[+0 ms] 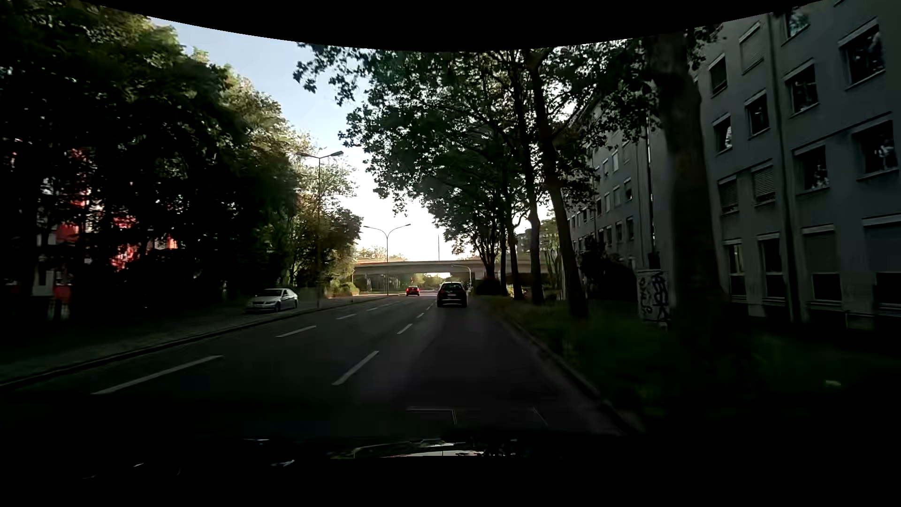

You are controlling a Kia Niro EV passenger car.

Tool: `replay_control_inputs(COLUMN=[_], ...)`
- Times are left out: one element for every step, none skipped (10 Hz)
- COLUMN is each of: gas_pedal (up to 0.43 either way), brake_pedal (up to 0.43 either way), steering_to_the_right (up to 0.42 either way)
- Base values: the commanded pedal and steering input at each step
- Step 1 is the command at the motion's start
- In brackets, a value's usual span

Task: Follow the waypoints while adhering to traffic rules and regulations

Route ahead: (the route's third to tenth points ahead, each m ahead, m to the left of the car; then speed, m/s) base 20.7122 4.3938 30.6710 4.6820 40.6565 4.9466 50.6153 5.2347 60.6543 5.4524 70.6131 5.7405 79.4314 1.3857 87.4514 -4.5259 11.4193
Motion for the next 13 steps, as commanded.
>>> replay_control_inputs(gas_pedal=[0.138, 0.138, 0.138, 0.138, 0.138, 0.130, 0.110, 0.110, 0.110, 0.098, 0.079, 0.067, 0.059], brake_pedal=[0.000, 0.000, 0.000, 0.000, 0.000, 0.000, 0.000, 0.000, 0.000, 0.000, 0.000, 0.000, 0.000], steering_to_the_right=[0.003, 0.002, 0.000, -0.001, -0.001, -0.002, -0.002, -0.003, -0.005, -0.008, -0.011, -0.013, -0.014])
